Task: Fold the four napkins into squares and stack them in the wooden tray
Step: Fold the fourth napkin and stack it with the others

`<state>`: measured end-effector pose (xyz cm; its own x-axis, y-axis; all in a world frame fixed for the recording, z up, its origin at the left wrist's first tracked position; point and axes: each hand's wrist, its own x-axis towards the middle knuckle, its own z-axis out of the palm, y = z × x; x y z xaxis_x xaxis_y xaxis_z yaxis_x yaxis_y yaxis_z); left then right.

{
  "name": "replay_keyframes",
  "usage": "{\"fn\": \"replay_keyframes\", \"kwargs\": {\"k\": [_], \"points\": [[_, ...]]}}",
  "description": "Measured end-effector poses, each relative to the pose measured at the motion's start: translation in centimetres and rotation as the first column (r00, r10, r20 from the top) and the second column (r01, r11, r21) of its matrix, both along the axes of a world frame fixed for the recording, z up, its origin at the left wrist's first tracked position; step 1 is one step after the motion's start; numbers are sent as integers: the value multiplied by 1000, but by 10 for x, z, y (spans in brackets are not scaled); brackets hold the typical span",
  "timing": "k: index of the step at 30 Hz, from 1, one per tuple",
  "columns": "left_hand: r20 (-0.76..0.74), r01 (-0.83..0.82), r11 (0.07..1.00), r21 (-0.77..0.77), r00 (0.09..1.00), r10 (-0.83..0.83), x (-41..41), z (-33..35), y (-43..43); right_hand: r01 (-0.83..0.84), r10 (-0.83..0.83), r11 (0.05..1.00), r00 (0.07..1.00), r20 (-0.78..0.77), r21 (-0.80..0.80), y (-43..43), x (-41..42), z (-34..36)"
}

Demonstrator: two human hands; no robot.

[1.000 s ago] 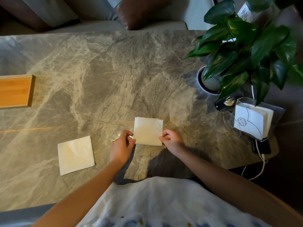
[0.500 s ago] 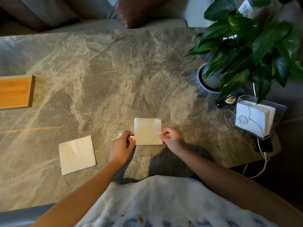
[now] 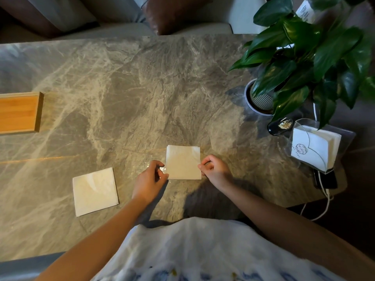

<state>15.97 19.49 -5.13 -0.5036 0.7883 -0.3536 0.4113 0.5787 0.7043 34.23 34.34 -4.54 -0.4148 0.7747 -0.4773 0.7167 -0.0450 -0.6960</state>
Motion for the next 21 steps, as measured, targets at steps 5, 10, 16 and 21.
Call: {"fn": "replay_keyframes", "kwargs": {"k": [5,10,16,21], "points": [[-416,258,966,35,882,-221,-9,10,-5,-245,232,897,969,81,368,12,10,15],[-536,514,832,-209,651,-537,-1,6,21,-677,554,639,734,392,366,2,-18,21],[-527,523,746,-412,531,-664,-2,-9,26,-773,609,575,624,490,269,-14,-25,6],[-483,492,764,-417,593,-645,-4,-14,17,-757,582,605,633,510,249,-9,-14,-6]]}}
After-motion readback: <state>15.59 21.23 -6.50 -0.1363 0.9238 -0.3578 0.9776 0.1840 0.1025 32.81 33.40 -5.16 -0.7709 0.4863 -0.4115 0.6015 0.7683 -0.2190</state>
